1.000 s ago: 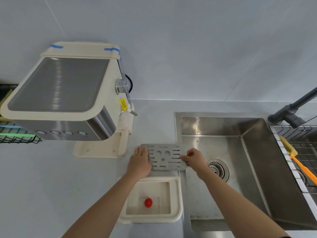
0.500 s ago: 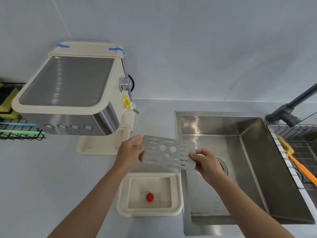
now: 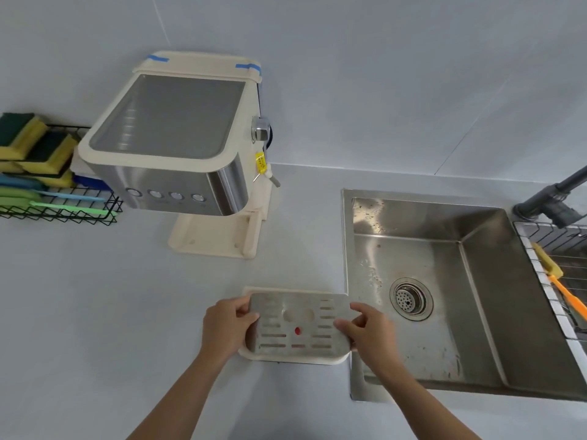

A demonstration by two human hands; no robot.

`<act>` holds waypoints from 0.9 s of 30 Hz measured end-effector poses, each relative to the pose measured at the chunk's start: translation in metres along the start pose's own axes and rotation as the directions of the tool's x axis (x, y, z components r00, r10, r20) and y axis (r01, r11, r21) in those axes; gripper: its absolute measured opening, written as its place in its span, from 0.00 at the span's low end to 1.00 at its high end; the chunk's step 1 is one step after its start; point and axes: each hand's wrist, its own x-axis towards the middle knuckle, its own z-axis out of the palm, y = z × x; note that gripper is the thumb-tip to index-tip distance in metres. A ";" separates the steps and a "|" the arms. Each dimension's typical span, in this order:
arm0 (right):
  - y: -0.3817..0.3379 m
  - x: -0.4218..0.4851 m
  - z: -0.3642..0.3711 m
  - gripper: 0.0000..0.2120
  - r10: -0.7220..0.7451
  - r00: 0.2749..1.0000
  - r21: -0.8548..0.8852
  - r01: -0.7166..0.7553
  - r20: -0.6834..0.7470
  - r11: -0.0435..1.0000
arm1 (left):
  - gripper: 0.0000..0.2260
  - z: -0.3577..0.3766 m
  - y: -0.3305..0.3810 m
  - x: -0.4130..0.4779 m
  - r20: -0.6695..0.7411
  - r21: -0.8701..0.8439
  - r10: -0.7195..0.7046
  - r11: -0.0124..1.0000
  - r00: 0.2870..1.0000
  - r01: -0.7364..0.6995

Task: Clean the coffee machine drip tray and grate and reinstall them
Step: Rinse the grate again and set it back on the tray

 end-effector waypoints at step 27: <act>0.010 0.009 0.016 0.10 -0.156 0.988 -0.410 0.146 0.010 0.900 | 0.15 0.018 0.015 -0.004 0.035 0.519 -0.029 0.855 0.999 0.007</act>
